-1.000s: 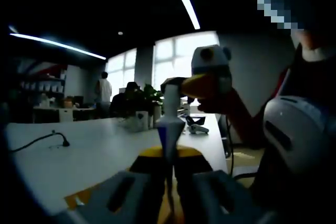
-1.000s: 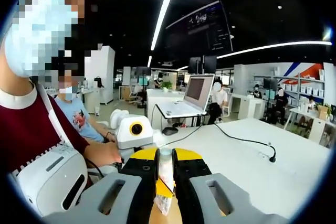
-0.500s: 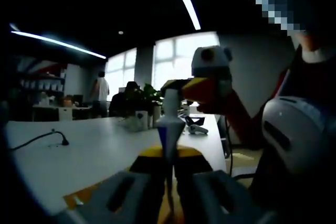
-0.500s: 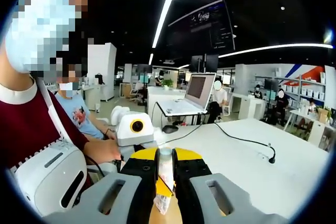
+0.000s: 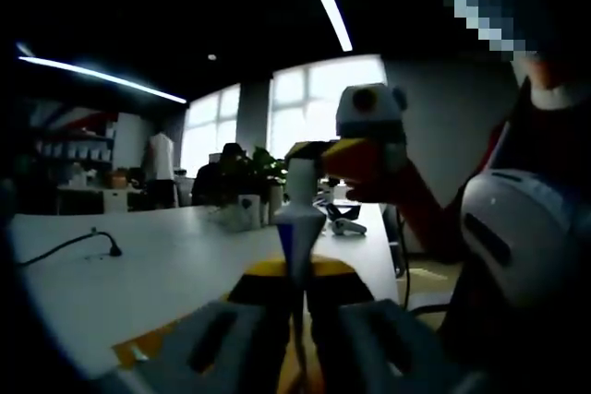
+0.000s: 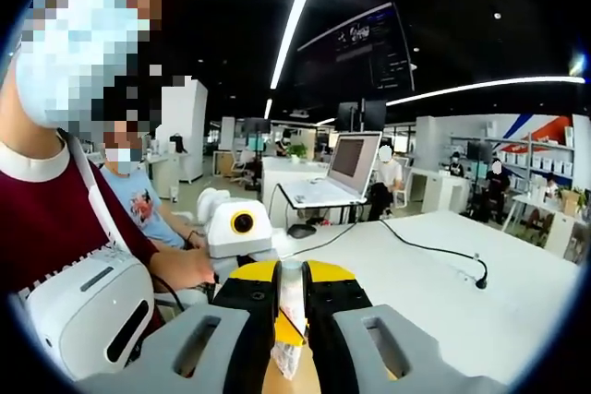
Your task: Pick up the toothpaste unscrew the cap squeeze it onto the small board screw the cap back on and return it to the table
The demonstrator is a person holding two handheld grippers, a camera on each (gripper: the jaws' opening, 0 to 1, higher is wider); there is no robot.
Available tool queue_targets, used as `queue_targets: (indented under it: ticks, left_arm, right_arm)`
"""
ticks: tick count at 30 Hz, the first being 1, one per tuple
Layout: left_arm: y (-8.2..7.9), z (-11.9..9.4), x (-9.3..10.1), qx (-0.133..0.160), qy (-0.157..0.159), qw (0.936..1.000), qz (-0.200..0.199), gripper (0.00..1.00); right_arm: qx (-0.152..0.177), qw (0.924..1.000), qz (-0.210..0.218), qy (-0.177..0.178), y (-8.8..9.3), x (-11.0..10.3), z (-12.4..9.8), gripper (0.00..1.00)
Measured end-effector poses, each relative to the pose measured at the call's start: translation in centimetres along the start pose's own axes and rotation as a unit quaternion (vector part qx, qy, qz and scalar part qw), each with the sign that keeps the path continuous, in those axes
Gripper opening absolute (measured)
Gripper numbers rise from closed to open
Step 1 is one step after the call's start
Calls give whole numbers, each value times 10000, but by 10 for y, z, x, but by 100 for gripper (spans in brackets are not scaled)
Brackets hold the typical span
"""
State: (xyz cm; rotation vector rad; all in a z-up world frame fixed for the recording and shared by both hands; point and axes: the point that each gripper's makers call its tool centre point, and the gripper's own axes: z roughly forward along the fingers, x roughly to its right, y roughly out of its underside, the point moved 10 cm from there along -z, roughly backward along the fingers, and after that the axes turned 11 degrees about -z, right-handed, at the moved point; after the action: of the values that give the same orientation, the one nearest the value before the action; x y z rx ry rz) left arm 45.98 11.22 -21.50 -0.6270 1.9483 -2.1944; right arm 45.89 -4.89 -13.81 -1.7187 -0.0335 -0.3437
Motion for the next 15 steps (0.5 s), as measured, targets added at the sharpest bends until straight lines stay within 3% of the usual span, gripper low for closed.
queue_targets:
  ticks: [5,8,15]
  left_arm:
    - [0,0,-1,26,9,10000,-13,4]
    - [-1,0,0,-7,14,10000,-19,4]
    - [-1,1,0,-42,38,9999,-90,4]
  right_arm:
    - [189,9997,153,-26,4,0,0,9]
    - [176,9998,-111,-14,2,-1,0,9]
    - [318,9994,90,-89,4,0,-1,11]
